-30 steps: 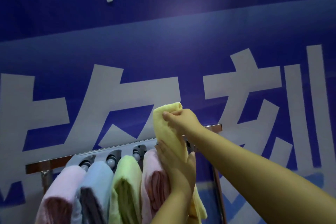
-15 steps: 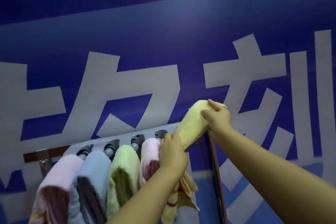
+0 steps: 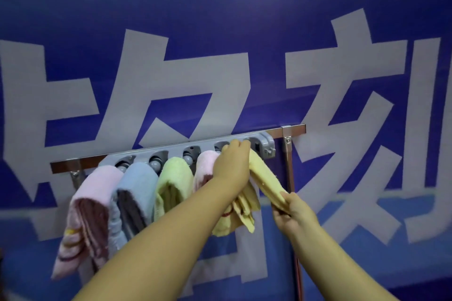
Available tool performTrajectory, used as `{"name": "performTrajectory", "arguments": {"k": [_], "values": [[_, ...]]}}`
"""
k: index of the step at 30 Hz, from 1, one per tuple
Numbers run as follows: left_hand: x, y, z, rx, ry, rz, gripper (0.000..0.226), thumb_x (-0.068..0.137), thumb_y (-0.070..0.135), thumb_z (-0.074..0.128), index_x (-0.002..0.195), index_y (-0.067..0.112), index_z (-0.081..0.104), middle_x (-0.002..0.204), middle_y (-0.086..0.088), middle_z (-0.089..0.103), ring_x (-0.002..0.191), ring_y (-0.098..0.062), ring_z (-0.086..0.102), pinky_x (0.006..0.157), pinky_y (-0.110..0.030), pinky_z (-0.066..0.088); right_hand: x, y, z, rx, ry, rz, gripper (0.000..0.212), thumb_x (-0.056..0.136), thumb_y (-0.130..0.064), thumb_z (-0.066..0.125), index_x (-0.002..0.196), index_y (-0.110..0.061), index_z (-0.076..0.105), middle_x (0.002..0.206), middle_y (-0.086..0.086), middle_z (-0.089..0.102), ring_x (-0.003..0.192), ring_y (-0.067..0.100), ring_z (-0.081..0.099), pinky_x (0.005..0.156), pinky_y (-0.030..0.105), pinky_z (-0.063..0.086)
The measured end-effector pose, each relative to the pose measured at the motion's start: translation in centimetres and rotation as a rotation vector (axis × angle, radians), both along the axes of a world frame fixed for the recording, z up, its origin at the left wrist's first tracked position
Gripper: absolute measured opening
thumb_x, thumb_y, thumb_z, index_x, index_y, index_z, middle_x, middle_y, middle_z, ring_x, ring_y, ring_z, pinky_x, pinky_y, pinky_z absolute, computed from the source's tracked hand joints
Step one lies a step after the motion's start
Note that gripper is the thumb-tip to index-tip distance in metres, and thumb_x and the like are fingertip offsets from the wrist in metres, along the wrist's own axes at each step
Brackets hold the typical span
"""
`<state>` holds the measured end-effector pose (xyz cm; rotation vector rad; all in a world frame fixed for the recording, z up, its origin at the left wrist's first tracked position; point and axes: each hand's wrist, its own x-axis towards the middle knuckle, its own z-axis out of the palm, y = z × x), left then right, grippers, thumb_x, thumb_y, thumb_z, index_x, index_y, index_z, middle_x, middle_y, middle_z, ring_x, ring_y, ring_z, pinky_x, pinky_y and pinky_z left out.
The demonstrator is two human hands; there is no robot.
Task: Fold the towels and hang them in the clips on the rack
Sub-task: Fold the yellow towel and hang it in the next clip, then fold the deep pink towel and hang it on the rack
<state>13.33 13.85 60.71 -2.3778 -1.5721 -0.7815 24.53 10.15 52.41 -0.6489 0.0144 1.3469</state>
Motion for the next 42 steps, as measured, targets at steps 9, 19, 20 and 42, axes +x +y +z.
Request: {"name": "performTrajectory", "arguments": {"k": [9, 19, 20, 42], "values": [[-1.0, -1.5, -8.7, -0.191, -0.627, -0.009, 0.048, 0.089, 0.009, 0.047, 0.136, 0.017, 0.037, 0.130, -0.006, 0.050, 0.120, -0.027, 0.050, 0.098, -0.034, 0.041, -2.0, 0.2, -3.7, 0.053, -0.333, 0.282, 0.033, 0.091, -0.016, 0.057, 0.123, -0.025, 0.055, 0.098, 0.005, 0.064, 0.087, 0.016, 0.060, 0.079, 0.030, 0.044], [-5.7, -5.3, -30.8, -0.692, -0.583, 0.094, 0.046, 0.088, 0.005, 0.053, 0.132, 0.011, 0.043, 0.121, -0.011, 0.059, 0.100, -0.032, 0.061, 0.089, -0.034, 0.047, -2.9, -1.4, -18.6, -0.129, -0.708, 0.504, 0.003, 0.093, -0.023, 0.055, 0.090, -0.021, 0.054, 0.063, -0.006, 0.052, 0.061, 0.005, 0.052, 0.064, 0.023, 0.038], [-6.3, -6.2, -33.5, -0.746, -0.579, 0.116, 0.046, 0.087, 0.004, 0.054, 0.132, 0.009, 0.044, 0.119, -0.012, 0.059, 0.099, -0.033, 0.061, 0.088, -0.035, 0.047, -3.2, -1.8, -21.3, -0.176, -0.738, 0.566, 0.013, 0.093, -0.023, 0.054, 0.080, -0.022, 0.052, 0.053, -0.009, 0.048, 0.050, 0.003, 0.048, 0.060, 0.022, 0.036], [-11.9, -11.9, -67.7, -1.316, -0.509, 0.543, 0.039, 0.085, 0.004, 0.054, 0.124, 0.006, 0.052, 0.098, -0.016, 0.064, 0.098, -0.032, 0.061, 0.081, -0.030, 0.043, -5.9, -9.1, -65.8, -1.006, -1.249, 1.150, 0.031, 0.078, -0.016, 0.069, 0.106, -0.003, 0.066, 0.095, 0.015, 0.068, 0.088, 0.029, 0.064, 0.076, 0.034, 0.050]]}}
